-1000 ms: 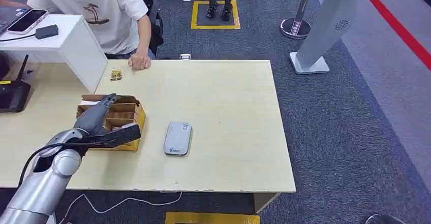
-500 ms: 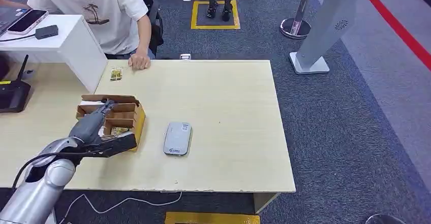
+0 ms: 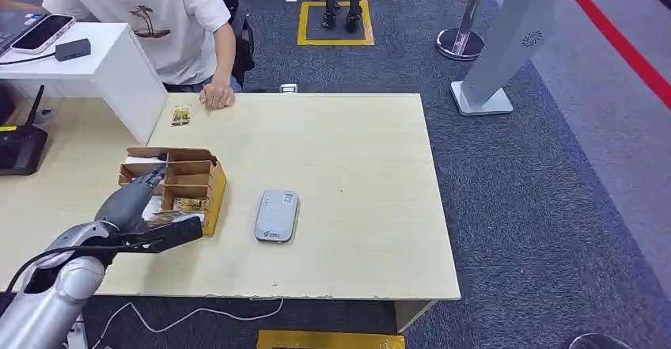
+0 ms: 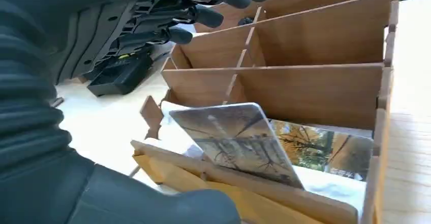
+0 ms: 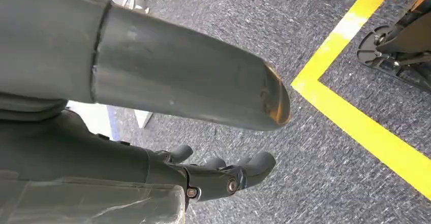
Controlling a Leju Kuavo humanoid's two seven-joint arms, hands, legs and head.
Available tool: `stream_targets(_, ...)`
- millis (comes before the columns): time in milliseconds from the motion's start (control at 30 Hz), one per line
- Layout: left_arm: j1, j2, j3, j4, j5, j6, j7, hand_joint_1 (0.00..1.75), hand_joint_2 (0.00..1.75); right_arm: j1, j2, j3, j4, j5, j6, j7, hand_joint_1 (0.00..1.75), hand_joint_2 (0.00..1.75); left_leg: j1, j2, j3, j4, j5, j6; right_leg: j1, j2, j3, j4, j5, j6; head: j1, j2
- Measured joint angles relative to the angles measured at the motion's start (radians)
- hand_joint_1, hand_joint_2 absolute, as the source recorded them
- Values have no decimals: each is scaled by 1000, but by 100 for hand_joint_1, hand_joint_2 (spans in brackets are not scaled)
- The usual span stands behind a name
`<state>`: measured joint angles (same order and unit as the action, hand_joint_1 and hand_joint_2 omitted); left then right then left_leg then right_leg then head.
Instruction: Pass the card to the sensor for recognition and then transmit it.
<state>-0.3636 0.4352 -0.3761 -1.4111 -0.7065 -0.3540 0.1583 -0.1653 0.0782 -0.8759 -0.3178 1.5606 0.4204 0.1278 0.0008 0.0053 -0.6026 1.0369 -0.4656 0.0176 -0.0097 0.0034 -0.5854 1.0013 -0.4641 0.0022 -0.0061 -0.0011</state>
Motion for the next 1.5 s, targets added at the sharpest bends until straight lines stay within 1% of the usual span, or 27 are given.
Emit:
stream_targets(200, 15, 18, 2, -4, -2, 1, 7, 0, 175, 2, 0, 0, 0, 3, 0, 0, 0, 0, 0, 0, 0, 0, 0, 0, 0, 0, 0, 0, 0, 0, 0, 0)
stream_targets(467, 29, 23, 18, -5, -9, 1, 7, 0, 175, 2, 0, 0, 0, 3, 0, 0, 0, 0, 0, 0, 0, 0, 0, 0, 0, 0, 0, 0, 0, 0, 0, 0)
stream_targets(900, 34, 23, 18, -5, -9, 1, 7, 0, 175, 4, 0, 0, 0, 3, 0, 0, 0, 0, 0, 0, 0, 0, 0, 0, 0, 0, 0, 0, 0, 0, 0, 0)
stream_targets(933, 34, 23, 18, -5, -9, 1, 7, 65, 175, 4, 0, 0, 0, 3, 0, 0, 0, 0, 0, 0, 0, 0, 0, 0, 0, 0, 0, 0, 0, 0, 0, 0)
stream_targets(967, 35, 23, 18, -5, -9, 1, 7, 175, 175, 4, 0, 0, 0, 3, 0, 0, 0, 0, 0, 0, 0, 0, 0, 0, 0, 0, 0, 0, 0, 0, 0, 0)
stream_targets(1500, 45, 0, 27, -11, -20, 18, 7, 175, 175, 8, 0, -1, 0, 4, 0, 0, 0, 0, 0, 0, 0, 0, 0, 0, 0, 0, 0, 0, 0, 0, 0, 0)
